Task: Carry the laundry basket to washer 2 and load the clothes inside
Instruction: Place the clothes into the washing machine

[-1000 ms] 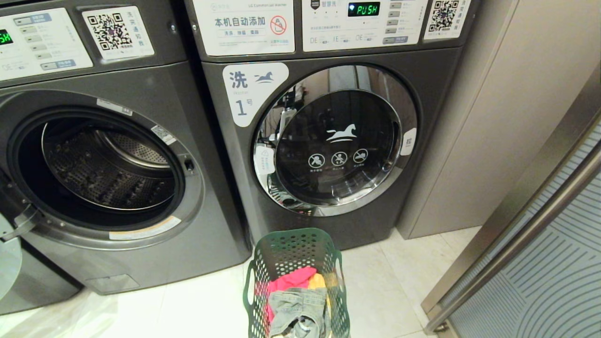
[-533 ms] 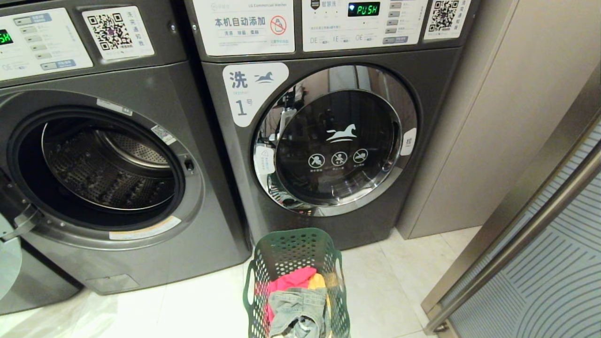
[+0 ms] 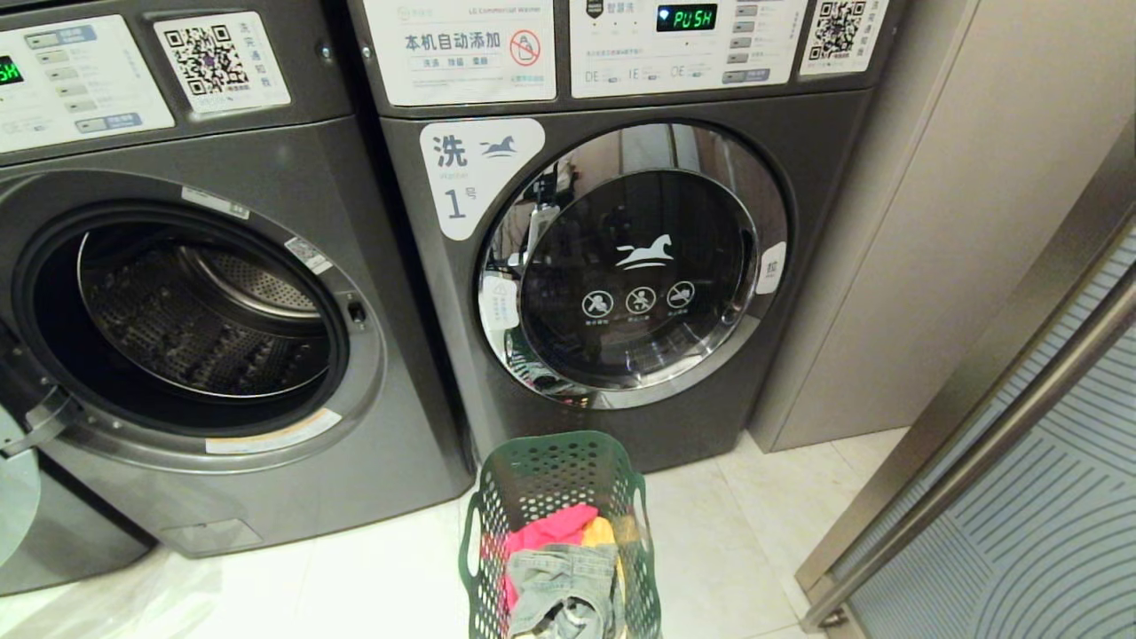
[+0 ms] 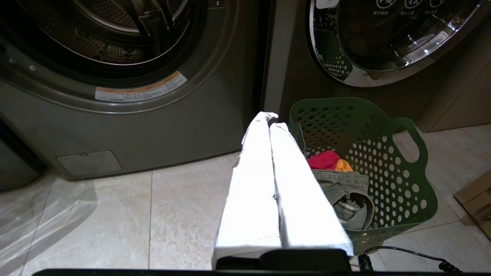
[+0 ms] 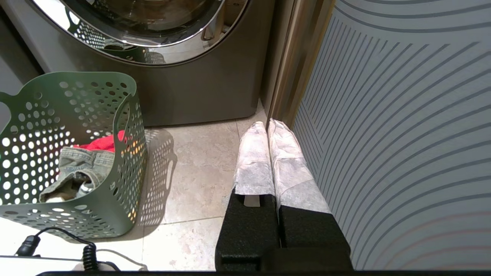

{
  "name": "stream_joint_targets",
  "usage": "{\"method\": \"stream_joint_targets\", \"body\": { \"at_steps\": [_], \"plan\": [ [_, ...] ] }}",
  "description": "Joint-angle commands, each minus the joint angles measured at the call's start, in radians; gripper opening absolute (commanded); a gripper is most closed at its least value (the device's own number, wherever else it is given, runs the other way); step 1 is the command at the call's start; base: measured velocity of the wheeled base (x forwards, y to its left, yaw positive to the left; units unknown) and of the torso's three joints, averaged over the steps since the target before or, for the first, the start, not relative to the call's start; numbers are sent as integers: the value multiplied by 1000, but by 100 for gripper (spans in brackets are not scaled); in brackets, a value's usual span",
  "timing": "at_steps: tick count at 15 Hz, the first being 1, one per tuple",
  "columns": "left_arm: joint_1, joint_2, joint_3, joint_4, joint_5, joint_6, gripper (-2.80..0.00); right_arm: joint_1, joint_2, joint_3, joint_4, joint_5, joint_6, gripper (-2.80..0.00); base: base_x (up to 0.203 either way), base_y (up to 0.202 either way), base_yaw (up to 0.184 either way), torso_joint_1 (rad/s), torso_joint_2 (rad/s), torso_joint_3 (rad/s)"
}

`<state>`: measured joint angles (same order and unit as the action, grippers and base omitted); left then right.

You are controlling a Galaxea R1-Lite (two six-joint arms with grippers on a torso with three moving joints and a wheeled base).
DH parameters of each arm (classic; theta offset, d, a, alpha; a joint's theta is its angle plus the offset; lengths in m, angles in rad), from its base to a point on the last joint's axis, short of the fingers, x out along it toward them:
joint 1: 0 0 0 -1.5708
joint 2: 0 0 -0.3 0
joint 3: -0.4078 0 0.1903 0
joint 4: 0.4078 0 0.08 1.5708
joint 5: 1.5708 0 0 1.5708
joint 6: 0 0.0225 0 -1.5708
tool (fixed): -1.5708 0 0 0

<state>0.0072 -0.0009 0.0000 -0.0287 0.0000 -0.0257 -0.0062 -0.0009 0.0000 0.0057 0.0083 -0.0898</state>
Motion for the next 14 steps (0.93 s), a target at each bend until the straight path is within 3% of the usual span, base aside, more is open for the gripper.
{"method": "stream_joint_targets", "body": {
  "at_steps": [1,4,14],
  "plan": [
    [0,-1,11,0,0,0,-280,0,-1,0,0,1,-1,-280,0,0,0,0,0,0],
    [0,-1,11,0,0,0,-280,0,-1,0,0,-1,-1,-280,3,70,-1,2,3,3],
    [0,1,11,0,0,-2,-280,0,-1,0,-1,1,-1,-280,0,195,-1,4,0,2]
  ]
}}
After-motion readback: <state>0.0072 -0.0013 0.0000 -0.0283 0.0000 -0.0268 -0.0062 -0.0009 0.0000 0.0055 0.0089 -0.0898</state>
